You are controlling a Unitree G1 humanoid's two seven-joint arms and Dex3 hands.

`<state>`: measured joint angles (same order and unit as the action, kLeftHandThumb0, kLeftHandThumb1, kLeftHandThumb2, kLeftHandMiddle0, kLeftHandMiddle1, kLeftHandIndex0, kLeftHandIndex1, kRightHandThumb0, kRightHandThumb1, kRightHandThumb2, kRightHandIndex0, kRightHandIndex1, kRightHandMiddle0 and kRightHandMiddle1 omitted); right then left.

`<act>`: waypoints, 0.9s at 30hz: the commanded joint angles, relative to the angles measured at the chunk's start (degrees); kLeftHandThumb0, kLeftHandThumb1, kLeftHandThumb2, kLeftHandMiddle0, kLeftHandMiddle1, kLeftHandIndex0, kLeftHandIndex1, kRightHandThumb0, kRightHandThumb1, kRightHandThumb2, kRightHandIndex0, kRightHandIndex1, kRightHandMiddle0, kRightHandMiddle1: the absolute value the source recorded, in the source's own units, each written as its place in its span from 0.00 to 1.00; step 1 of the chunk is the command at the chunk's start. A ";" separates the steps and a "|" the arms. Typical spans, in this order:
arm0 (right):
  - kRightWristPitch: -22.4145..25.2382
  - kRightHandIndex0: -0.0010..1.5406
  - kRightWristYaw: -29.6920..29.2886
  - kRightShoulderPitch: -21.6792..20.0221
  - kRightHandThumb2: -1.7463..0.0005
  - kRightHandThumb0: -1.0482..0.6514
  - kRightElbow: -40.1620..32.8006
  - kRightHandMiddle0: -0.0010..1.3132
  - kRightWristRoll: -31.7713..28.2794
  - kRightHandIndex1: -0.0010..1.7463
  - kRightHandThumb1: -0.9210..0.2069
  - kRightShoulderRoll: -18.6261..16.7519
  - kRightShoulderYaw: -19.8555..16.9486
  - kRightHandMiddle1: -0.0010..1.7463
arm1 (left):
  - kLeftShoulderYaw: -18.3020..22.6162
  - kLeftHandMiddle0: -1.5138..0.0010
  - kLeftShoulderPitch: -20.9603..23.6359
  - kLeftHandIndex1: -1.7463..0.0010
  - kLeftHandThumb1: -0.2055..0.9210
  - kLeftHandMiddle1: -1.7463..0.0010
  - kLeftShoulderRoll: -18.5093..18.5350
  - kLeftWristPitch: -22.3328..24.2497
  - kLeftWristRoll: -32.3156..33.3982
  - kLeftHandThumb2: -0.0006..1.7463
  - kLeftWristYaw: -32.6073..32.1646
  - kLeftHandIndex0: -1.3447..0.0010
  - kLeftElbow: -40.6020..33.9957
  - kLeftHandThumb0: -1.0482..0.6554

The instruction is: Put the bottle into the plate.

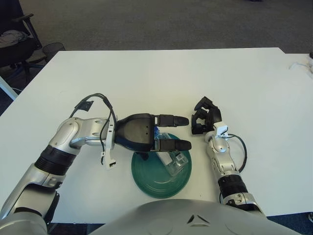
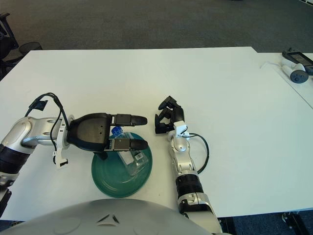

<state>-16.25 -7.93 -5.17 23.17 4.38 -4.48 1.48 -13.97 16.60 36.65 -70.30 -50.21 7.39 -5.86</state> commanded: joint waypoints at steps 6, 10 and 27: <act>-1.03 0.61 -0.53 2.25 0.03 0.61 6.26 0.52 -0.13 0.91 0.88 -0.29 -0.46 1.00 | 4.97 1.00 5.14 1.00 0.79 1.00 3.04 1.62 5.60 0.35 -1.94 1.00 5.51 0.18; -3.32 0.60 -1.13 1.42 0.02 0.61 8.61 0.52 0.03 0.93 0.88 -0.44 -0.53 1.00 | 5.23 0.99 8.55 0.95 0.92 1.00 5.42 4.95 12.00 0.26 0.64 1.00 10.65 0.11; -5.67 0.60 2.74 0.18 0.01 0.62 12.10 0.51 -2.26 0.95 0.87 -0.07 -1.43 1.00 | 11.60 0.86 3.77 0.50 0.99 0.93 -5.90 18.51 47.35 0.20 0.33 1.00 24.99 0.04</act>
<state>-24.51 -5.34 -8.12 31.05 2.79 -4.43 0.42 -4.69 20.13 33.36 -53.21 -5.50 9.24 17.00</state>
